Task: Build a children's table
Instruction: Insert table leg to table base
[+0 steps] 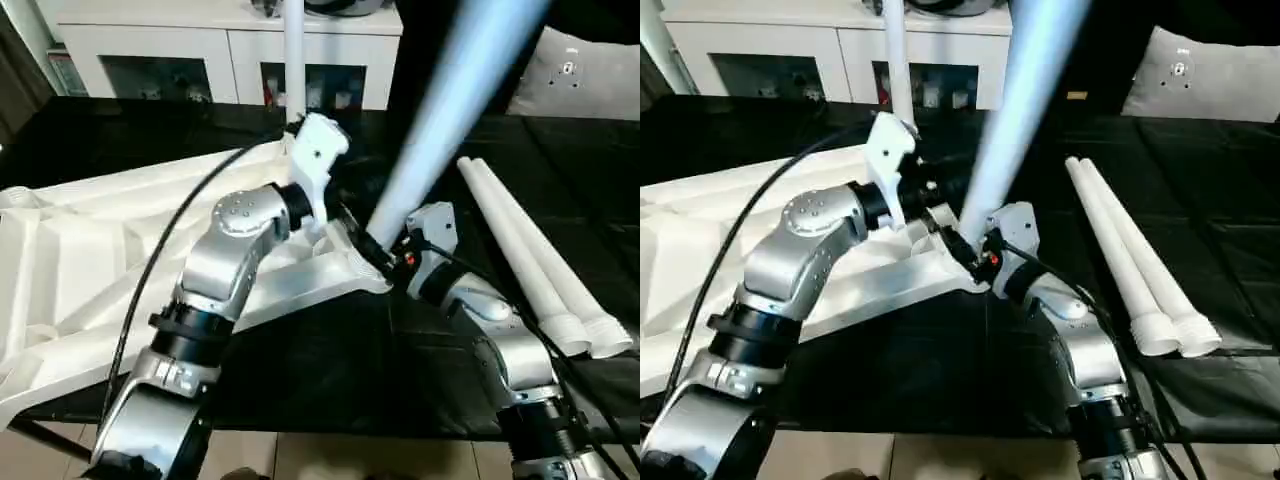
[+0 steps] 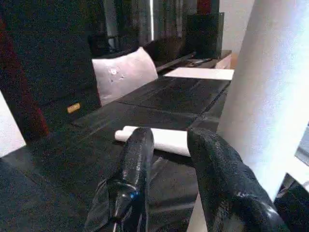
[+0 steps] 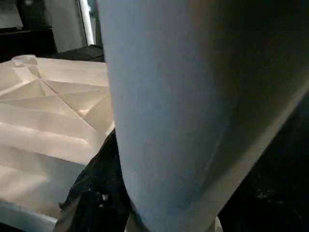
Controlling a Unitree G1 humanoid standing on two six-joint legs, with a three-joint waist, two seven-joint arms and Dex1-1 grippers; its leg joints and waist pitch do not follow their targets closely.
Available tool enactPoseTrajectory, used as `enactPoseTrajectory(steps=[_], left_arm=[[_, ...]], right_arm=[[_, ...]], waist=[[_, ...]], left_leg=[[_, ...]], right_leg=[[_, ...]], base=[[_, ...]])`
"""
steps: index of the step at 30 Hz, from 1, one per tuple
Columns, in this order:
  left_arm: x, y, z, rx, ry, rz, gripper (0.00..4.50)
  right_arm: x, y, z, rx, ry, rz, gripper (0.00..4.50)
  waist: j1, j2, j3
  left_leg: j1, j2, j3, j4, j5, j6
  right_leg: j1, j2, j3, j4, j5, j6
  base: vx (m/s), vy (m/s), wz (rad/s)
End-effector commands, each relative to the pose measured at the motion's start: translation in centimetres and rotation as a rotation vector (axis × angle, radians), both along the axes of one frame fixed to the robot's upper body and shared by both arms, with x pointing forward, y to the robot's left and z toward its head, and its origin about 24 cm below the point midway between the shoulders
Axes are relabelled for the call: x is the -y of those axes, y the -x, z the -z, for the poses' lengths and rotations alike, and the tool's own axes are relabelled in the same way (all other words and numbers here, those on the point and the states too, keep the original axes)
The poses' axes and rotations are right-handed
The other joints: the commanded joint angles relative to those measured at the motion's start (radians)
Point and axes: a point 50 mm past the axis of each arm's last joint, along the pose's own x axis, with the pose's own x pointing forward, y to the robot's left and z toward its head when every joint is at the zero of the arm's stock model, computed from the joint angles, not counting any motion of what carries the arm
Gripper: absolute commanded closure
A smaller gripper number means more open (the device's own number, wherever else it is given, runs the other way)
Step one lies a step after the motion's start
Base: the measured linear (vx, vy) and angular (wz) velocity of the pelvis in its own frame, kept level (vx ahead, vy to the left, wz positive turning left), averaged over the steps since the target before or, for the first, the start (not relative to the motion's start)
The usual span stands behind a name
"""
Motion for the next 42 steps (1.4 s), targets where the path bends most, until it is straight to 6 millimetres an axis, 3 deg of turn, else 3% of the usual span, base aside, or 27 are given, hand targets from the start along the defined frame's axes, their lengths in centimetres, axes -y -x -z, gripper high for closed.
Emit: enactPoseTrajectory(steps=[1, 3, 6, 9, 19, 20, 22, 27, 32, 37, 39, 42], left_arm=[[-0.1, 0.4, -0.2, 0.013, 0.013, 0.032, 3.00], [-0.5, 0.4, 0.0, -0.001, 0.021, 0.027, 3.00], [-1.9, 0.4, 1.1, -0.032, -0.018, -0.007, 3.00], [-3.2, 0.1, 2.5, -0.069, -0.058, -0.059, 3.00], [-3.7, -0.1, 4.2, -0.081, -0.168, -0.112, 3.00], [-4.0, 0.6, 5.6, -0.129, -0.221, -0.063, 2.73], [-4.2, 1.4, 6.9, -0.185, -0.262, -0.020, 2.66], [-4.3, 2.5, 9.1, -0.255, -0.357, 0.044, 2.20], [-4.9, 3.0, 10.9, -0.308, -0.437, 0.068, 2.20], [-5.7, 2.3, 11.3, -0.321, -0.456, 0.006, 2.20], [-5.8, 2.2, 11.5, -0.334, -0.450, 0.002, 2.49], [-5.8, 2.3, 11.5, -0.351, -0.431, 0.022, 2.60]], right_arm=[[0.0, -0.4, -0.6, 0.023, 0.007, 0.008, 2.60], [0.2, -0.4, -0.6, 0.025, 0.004, 0.020, 2.60], [1.1, -0.7, -0.7, 0.028, -0.013, 0.075, 2.60], [1.9, -0.9, -0.7, 0.027, -0.018, 0.104, 2.60], [1.9, -1.0, -0.7, 0.027, -0.011, 0.093, 2.60], [2.4, -1.1, -0.9, 0.024, -0.025, 0.117, 2.60], [3.1, -1.2, -1.0, 0.012, -0.031, 0.131, 2.60], [4.1, -1.1, -0.8, -0.018, -0.009, 0.112, 2.60], [4.9, -1.1, -0.9, -0.023, 0.013, 0.105, 2.60], [5.1, -1.1, -1.0, -0.027, 0.018, 0.101, 2.60], [4.9, -1.0, -0.9, -0.032, 0.018, 0.094, 2.60], [4.7, -1.0, -0.8, -0.038, 0.018, 0.085, 2.60]], waist=[[0.001, 0.003, -0.068], [0.001, 0.002, -0.068], [0.001, 0.011, -0.070], [0.000, 0.010, -0.071], [0.006, 0.013, -0.072], [0.007, 0.018, -0.071], [0.007, 0.015, -0.072], [0.009, 0.017, -0.071], [0.009, 0.017, -0.068], [0.008, 0.015, -0.070], [0.009, 0.015, -0.071], [0.009, 0.015, -0.071]], left_leg=[[0.008, 0.051, -0.015, -0.059, -0.037, 0.093], [0.008, 0.051, -0.015, -0.060, -0.039, 0.087], [0.008, 0.051, -0.017, -0.059, -0.028, 0.087], [0.010, 0.049, -0.015, -0.058, -0.034, 0.084], [0.012, 0.050, -0.015, -0.058, -0.029, 0.081], [0.012, 0.051, -0.016, -0.059, -0.033, 0.078], [0.012, 0.050, -0.016, -0.059, -0.035, 0.077], [0.014, 0.050, -0.015, -0.060, -0.049, 0.074], [0.015, 0.050, -0.014, -0.063, -0.077, 0.056], [0.013, 0.048, -0.015, -0.061, -0.061, 0.060], [0.013, 0.048, -0.015, -0.061, -0.059, 0.063], [0.013, 0.049, -0.015, -0.060, -0.057, 0.065]], right_leg=[[0.069, -0.069, 0.035, -0.049, 0.109, -0.288], [0.070, -0.067, 0.035, -0.048, 0.122, -0.290], [0.070, -0.067, 0.033, -0.045, 0.154, -0.295], [0.070, -0.064, 0.033, -0.045, 0.150, -0.292], [0.070, -0.066, 0.034, -0.043, 0.157, -0.290], [0.068, -0.066, 0.033, -0.044, 0.151, -0.289], [0.069, -0.066, 0.034, -0.043, 0.149, -0.285], [0.068, -0.065, 0.034, -0.046, 0.123, -0.285], [0.066, -0.066, 0.035, -0.052, 0.059, -0.271], [0.069, -0.066, 0.034, -0.050, 0.088, -0.274], [0.069, -0.067, 0.034, -0.050, 0.083, -0.276], [0.068, -0.067, 0.034, -0.049, 0.088, -0.281]], base=[[0.000, 0.000, 0.00], [0.000, 0.000, 0.00], [0.000, 0.000, 0.00], [0.000, 0.000, 0.00], [0.000, 0.000, 0.00], [0.000, 0.000, 0.00], [0.000, 0.000, 0.00], [0.000, 0.000, 0.00], [0.000, 0.000, 0.00], [0.000, 0.000, 0.00], [0.000, 0.000, 0.00], [0.000, 0.000, 0.00]])
